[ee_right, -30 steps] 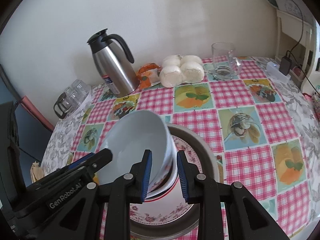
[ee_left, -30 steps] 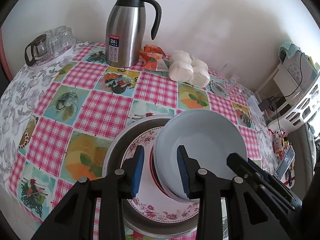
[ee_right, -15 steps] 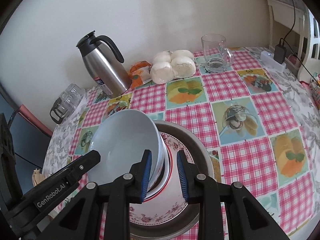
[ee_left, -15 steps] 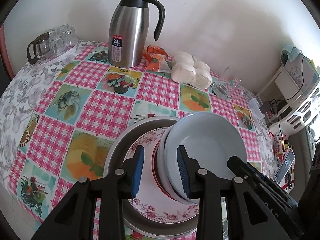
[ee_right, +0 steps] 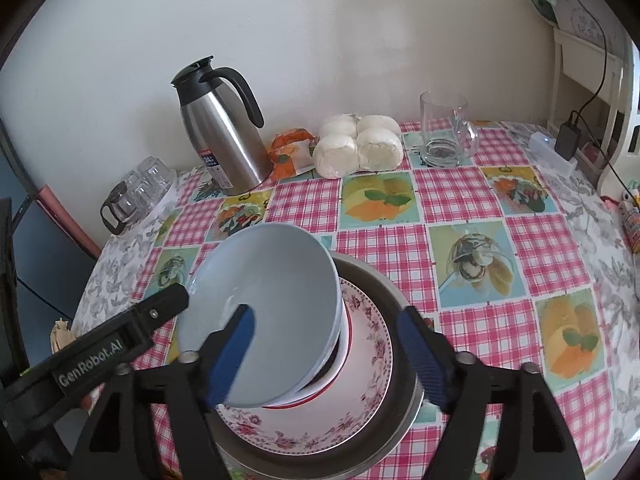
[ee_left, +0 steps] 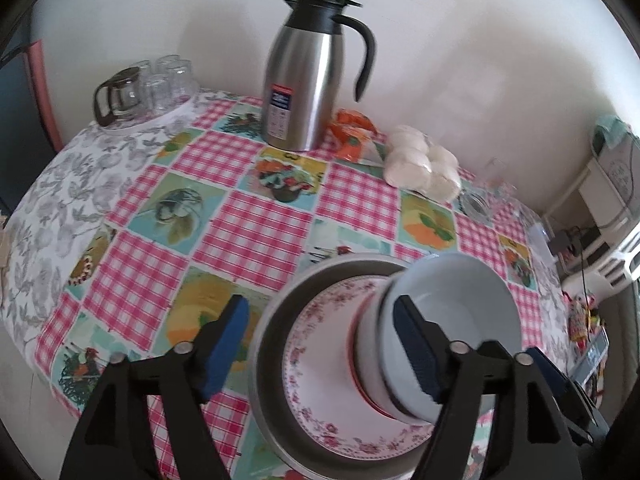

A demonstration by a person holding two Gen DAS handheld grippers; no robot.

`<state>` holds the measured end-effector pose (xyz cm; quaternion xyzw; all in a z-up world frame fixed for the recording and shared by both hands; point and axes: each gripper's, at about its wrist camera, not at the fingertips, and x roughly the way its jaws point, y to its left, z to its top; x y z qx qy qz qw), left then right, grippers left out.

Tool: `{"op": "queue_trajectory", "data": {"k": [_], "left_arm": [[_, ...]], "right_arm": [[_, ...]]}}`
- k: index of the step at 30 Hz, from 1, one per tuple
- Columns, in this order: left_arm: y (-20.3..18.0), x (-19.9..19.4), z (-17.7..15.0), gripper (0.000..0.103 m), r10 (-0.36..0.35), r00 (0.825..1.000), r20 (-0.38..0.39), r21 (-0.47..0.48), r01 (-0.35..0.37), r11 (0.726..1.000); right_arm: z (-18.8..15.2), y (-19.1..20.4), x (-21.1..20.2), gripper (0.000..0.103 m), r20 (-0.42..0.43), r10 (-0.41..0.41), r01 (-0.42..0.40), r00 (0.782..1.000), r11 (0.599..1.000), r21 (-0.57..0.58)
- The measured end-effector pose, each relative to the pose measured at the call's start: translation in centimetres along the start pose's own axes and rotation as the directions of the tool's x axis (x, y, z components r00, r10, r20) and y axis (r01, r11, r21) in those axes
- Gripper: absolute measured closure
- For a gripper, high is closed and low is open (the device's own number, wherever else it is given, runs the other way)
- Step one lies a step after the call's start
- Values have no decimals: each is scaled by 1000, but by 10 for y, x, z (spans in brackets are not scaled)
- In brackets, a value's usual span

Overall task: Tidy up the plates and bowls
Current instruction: 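Open both grippers and lift them off the pale blue bowl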

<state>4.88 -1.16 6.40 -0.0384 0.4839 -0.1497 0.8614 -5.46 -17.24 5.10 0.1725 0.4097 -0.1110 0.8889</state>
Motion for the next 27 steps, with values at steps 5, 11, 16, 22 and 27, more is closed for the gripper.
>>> {"op": "queue_trajectory", "data": {"k": [5, 11, 16, 22, 27], "left_arm": [[4, -2, -1, 12, 72, 997, 33, 1, -72, 997], [9, -5, -5, 5, 109, 993, 33, -22, -109, 994], [9, -8, -9, 5, 123, 992, 39, -21, -122, 992], [6, -14, -22, 5, 127, 992, 25, -1, -127, 992], [7, -21, -36, 6, 146, 989, 24, 6, -146, 989]], "right_arm": [[-2, 4, 1, 5, 6, -4, 4, 1000, 999, -38], [-8, 2, 1, 0, 8, -4, 4, 1000, 998, -56], [-13, -3, -5, 0, 24, -3, 4, 1000, 998, -57], [-24, -7, -13, 0, 33, -5, 7, 999, 998, -57], [-38, -8, -23, 0, 41, -2, 4, 999, 998, -59]]}}
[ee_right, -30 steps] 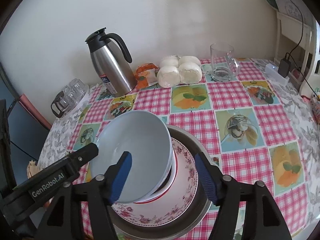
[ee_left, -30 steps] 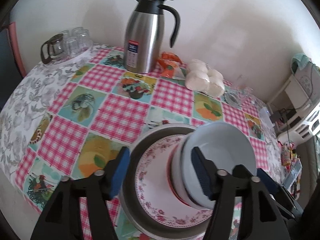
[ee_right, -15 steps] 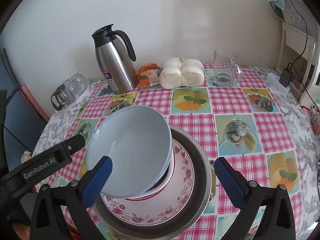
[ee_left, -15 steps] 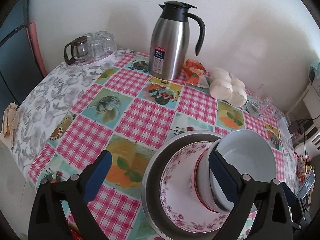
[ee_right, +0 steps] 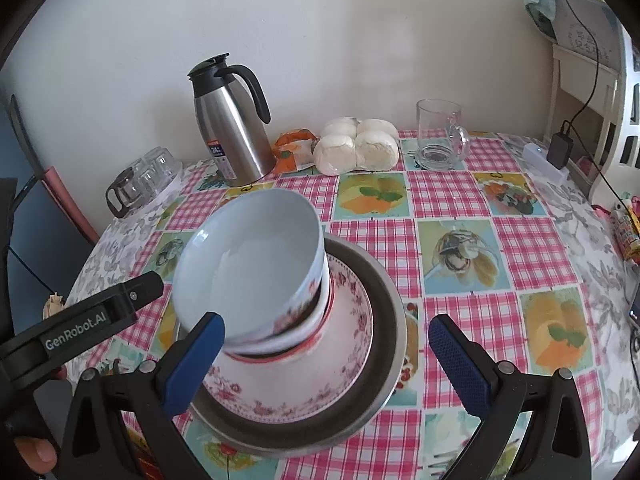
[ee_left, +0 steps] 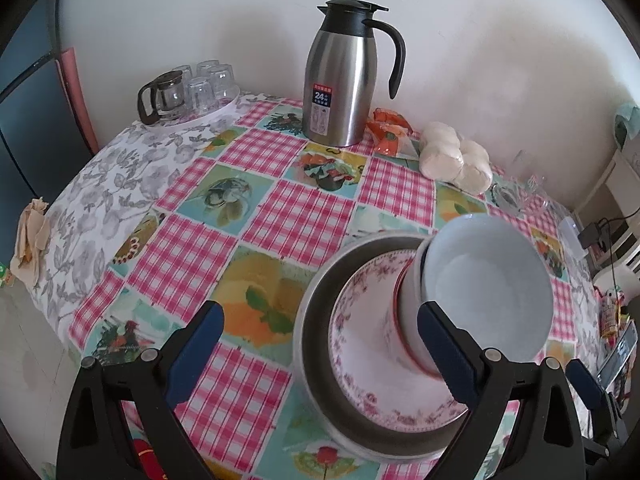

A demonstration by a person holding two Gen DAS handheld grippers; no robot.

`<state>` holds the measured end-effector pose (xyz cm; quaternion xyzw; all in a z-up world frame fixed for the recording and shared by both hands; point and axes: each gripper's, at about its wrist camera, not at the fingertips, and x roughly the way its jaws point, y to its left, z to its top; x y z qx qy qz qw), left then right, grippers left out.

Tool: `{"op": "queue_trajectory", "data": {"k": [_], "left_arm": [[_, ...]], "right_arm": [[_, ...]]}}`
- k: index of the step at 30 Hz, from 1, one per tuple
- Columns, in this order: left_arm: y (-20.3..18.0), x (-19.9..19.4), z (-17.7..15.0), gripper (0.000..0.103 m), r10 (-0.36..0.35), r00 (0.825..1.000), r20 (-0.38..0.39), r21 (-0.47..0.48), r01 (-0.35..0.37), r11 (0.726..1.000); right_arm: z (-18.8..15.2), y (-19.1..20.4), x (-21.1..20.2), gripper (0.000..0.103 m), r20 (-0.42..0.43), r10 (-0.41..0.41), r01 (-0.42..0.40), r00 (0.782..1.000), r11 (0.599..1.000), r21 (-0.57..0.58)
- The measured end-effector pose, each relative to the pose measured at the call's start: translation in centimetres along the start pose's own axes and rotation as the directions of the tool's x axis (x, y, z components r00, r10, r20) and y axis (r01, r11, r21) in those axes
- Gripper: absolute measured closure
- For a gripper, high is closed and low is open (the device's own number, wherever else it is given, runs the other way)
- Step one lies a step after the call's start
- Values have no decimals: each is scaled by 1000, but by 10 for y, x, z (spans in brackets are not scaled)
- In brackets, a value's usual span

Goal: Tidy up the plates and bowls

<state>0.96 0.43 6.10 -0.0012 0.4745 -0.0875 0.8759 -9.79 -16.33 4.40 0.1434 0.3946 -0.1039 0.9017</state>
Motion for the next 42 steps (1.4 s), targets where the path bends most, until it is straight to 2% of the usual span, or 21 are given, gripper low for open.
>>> {"op": "queue_trajectory", "data": {"k": [4, 13, 20, 28, 42], "left_arm": [[2, -6, -15, 5, 50, 999, 3, 20, -50, 999], [2, -8, -43, 5, 97, 995, -20, 73, -95, 993], [-1, 1, -57, 6, 112, 990, -87, 112, -102, 988], [-3, 10, -68, 6, 145, 981, -129, 147, -126, 981], [-2, 13, -72, 6, 147, 978, -151, 158, -123, 980]], "right_arm": [[-14, -2, -6, 0, -2, -2, 3, 1000, 1000, 7], [-44, -7, -14, 0, -19, -5, 5, 1000, 1000, 18], [-54, -15, -13, 0, -52, -28, 31, 998, 999, 40], [-60, -21, -8, 0, -95, -58, 63, 994, 997, 46], [-65, -30, 1, 0, -143, -105, 113, 984, 992, 49]]}}
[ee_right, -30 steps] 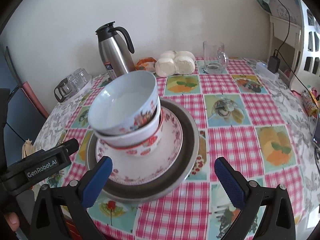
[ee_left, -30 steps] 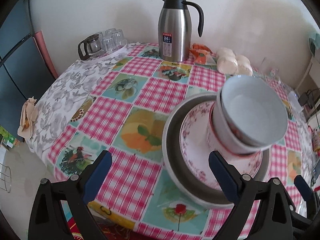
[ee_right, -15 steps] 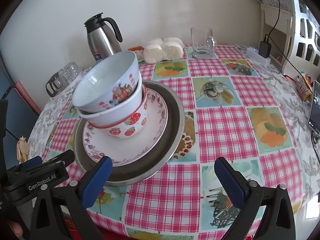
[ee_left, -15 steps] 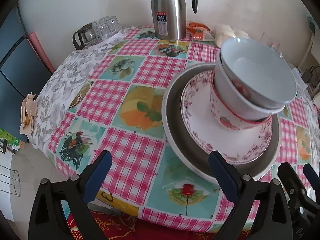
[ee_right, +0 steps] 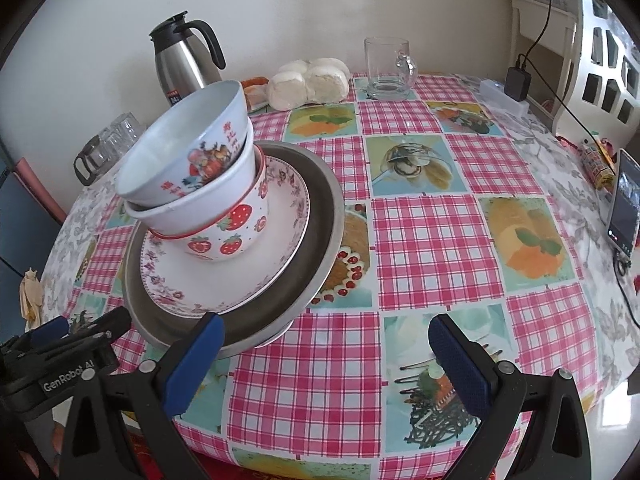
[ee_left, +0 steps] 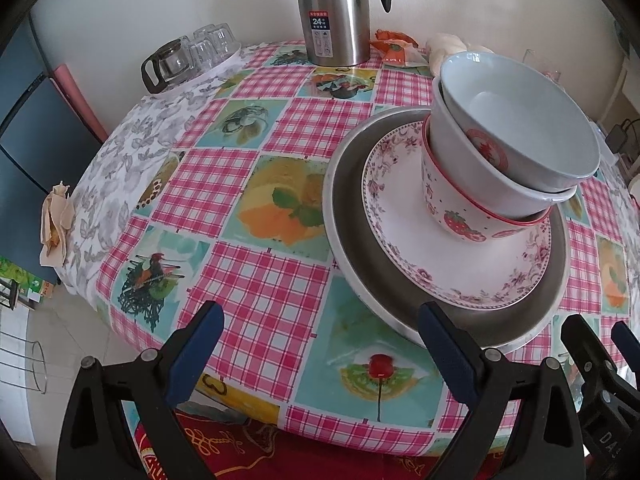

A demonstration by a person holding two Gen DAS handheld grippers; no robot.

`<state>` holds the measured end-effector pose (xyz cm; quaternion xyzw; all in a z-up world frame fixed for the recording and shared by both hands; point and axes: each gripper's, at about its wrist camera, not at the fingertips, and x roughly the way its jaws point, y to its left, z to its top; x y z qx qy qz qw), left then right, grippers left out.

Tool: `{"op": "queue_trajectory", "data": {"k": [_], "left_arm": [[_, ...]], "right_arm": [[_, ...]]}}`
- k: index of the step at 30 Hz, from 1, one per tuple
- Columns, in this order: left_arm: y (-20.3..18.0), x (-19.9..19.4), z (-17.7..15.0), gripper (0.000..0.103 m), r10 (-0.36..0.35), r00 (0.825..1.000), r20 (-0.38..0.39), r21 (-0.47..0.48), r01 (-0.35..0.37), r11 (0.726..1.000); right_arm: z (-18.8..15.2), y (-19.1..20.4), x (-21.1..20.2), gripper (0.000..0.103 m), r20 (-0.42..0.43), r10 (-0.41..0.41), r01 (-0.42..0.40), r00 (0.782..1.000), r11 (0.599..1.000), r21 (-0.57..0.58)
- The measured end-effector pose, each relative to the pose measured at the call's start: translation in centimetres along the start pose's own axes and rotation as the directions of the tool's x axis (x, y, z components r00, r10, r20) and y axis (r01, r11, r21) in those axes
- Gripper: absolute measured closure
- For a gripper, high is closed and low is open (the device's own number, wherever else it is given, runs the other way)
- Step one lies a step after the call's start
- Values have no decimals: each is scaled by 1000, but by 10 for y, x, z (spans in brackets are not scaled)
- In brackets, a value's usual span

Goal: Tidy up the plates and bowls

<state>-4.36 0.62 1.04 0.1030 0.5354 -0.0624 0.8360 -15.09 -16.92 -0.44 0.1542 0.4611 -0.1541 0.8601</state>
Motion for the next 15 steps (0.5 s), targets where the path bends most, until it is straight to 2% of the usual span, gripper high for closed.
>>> {"op": "queue_trajectory", "data": {"k": [15], "left_arm": [[-2, -1, 1, 6, -19, 1000, 13, 14, 19, 1000]], "right_arm": [[2, -1, 4, 0, -10, -15, 15, 1000, 1000, 1]]}}
